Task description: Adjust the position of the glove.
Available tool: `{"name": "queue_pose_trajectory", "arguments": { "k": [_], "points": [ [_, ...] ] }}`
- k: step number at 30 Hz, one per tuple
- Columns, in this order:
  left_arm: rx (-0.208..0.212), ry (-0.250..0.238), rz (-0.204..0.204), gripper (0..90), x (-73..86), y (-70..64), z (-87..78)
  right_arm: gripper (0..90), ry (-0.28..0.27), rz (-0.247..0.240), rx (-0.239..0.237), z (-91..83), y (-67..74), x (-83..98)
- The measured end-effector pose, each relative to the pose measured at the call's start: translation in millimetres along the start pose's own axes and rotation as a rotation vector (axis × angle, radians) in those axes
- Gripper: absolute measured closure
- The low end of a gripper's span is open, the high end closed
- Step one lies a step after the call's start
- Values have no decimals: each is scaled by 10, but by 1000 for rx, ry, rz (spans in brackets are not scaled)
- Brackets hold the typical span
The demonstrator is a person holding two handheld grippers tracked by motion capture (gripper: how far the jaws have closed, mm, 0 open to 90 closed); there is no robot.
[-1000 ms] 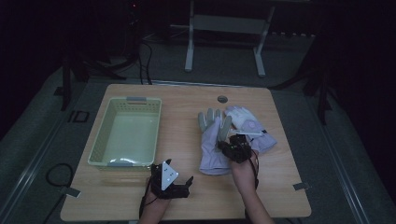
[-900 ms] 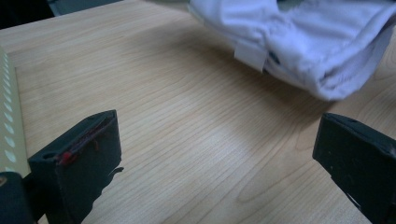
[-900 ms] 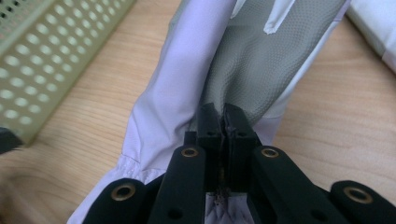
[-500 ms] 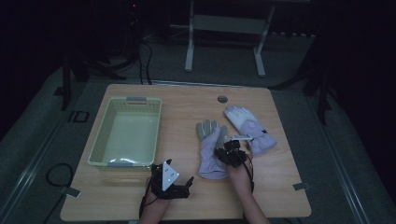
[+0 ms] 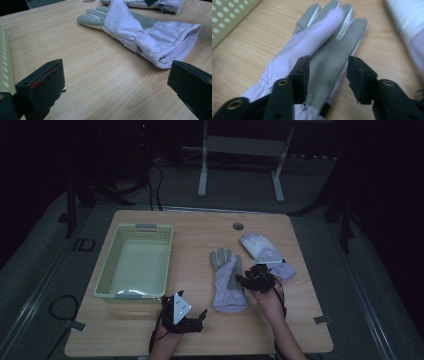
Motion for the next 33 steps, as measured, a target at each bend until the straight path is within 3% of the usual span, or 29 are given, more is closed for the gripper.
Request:
{"name": "queue_pose_trajectory", "arguments": {
  "k": [2, 4, 11, 14, 15, 24, 27, 33],
  "points": [
    [0, 0, -1, 11, 0, 1, 1, 487, -13, -39, -7, -59, -57, -51],
    [1, 1, -3, 11, 1, 1, 0, 476, -15, -87, 17, -139, -179, -125],
    [2, 2, -2, 11, 1, 3, 0, 496, -24, -125, 61, -292, -474, -271],
    [2, 3, 0, 11, 1, 3, 0, 498, -21, -129, 92, -356, -685, -331],
    [2, 3, -1, 11, 1, 3, 1, 498, -21, -129, 92, -356, -685, -331],
    [3, 5, -3, 12, 1, 3, 5, 505, -25, -136, 137, -435, -1141, -499],
    [3, 6, -3, 12, 1, 3, 5, 505, -39, -132, 118, -417, -1214, -528],
    [3, 6, -2, 12, 1, 3, 5, 458, 6, -129, 116, -263, -1309, -536]
  ]
}}
Point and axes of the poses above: each handheld gripper's, and its own axes: z roughly forward along the jaws, x roughly out of its underside, y roughly to its left, the point moved 6 cm from there along z, roughly forward along the jaws, and after that the axes turned 1 degree about y, right-handed, at the moved point
